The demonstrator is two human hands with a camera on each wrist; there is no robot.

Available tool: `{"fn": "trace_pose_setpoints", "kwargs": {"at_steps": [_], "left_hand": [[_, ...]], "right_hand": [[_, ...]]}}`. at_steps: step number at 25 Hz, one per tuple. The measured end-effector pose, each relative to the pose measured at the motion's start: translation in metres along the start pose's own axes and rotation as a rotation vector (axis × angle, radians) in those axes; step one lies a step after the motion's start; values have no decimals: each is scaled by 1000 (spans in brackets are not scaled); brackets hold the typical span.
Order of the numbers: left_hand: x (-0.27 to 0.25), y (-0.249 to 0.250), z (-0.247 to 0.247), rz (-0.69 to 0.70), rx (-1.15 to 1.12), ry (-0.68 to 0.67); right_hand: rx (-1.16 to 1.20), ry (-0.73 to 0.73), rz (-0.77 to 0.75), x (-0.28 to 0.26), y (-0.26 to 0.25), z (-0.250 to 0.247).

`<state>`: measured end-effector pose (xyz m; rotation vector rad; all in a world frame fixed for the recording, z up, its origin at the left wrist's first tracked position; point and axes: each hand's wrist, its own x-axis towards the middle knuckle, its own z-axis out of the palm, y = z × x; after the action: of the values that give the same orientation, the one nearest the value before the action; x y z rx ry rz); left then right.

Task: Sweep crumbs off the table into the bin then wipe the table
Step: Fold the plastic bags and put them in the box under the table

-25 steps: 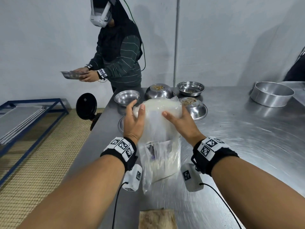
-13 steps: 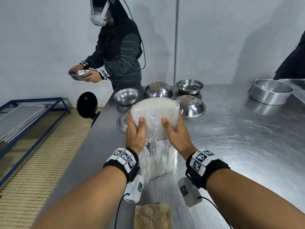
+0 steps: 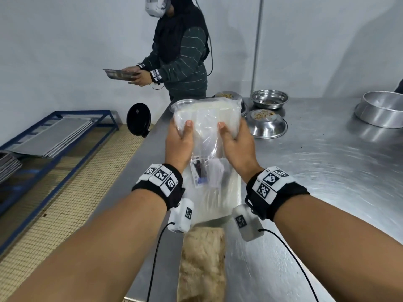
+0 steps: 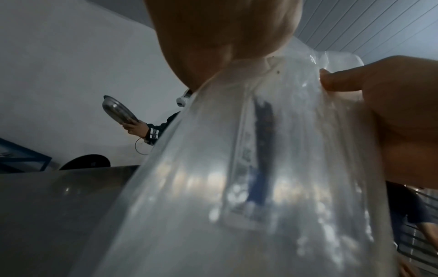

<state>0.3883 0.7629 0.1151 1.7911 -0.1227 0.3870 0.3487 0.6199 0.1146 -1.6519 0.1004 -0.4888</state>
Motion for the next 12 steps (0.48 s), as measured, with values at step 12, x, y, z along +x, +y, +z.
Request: {"fn": "trace_pose_setpoints", "kwargs": {"at_steps": [12], "left_hand": [[-122,41,-116,-58,-21,-156]], "right_hand": [[9,29,11,-166,-68,18]]}}
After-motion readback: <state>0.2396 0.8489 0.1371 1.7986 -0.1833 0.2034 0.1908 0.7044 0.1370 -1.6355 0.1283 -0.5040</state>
